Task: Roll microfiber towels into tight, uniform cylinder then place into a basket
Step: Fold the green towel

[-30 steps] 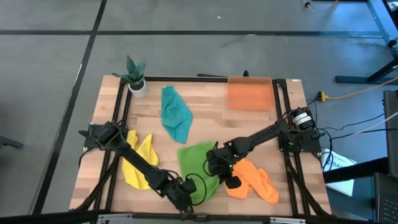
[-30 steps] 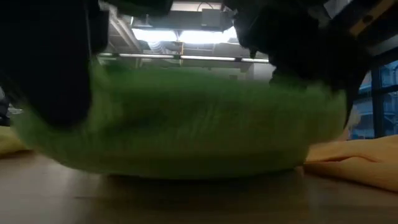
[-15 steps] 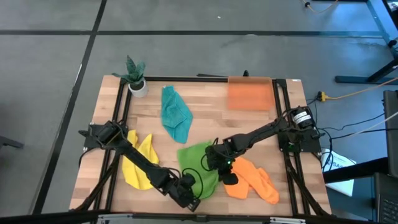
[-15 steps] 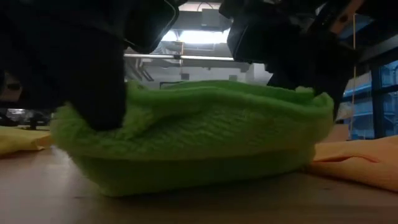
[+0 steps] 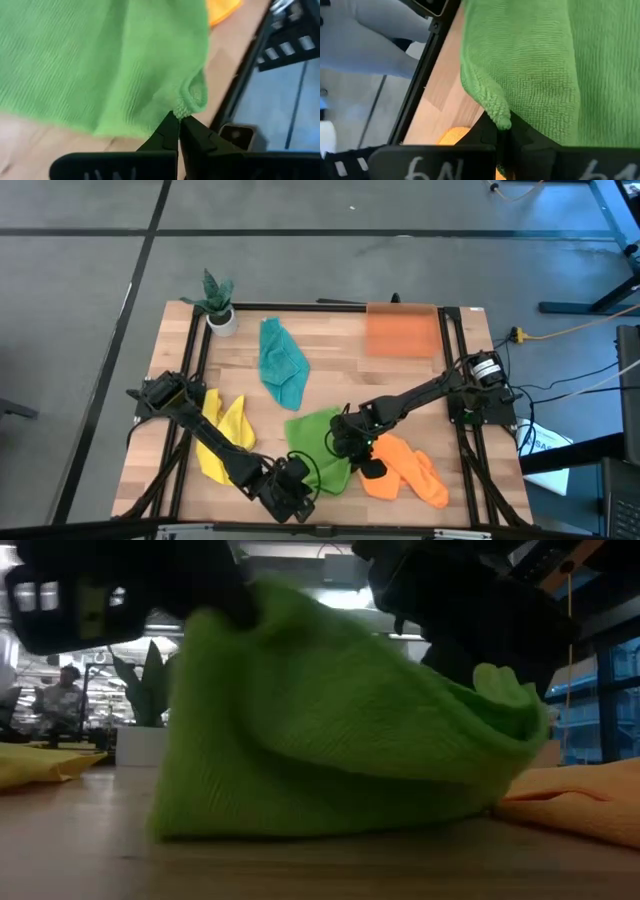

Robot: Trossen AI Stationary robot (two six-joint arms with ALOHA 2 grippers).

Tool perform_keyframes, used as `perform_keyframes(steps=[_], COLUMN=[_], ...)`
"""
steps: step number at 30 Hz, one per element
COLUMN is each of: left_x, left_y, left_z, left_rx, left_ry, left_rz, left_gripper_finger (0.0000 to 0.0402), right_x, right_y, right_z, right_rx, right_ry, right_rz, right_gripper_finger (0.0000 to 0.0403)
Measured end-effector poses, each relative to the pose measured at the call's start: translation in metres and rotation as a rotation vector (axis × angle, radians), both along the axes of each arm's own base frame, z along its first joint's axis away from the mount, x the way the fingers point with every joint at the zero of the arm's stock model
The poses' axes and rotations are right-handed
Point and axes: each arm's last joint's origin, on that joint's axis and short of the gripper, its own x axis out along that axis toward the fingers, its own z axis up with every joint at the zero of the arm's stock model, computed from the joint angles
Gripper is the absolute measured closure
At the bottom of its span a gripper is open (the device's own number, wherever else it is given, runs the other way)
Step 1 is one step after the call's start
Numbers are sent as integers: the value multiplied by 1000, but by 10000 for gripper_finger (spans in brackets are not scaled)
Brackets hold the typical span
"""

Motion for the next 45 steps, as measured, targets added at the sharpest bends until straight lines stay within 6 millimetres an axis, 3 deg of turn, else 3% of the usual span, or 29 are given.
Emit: perform_keyframes(steps=[6,12,18,25,33,45], left_x=[-11,-15,-14,-10,-8,0], left_y=[-4,-15,-20,-10,5,23], left_z=[-5,-3,0,-1,-7,-10], left_rx=[-53,-124,-171,-161,-175,-181], left_ry=[101,105,78,53,143,213], left_rz=[32,-28,-49,112,217,272], left_gripper_finger=[401,401,401,401,401,401], right_x=[0,-3,-3,-2,2,-3], right_y=[-2,-9,-12,-14,-25,-31], right_z=[8,18,19,17,15,5], right_rx=[14,161,200,153,88,-53], right_ry=[-53,-35,22,57,68,83], right_rz=[43,120,91,0,-114,-198], right_gripper_finger=[399,399,399,399,399,399])
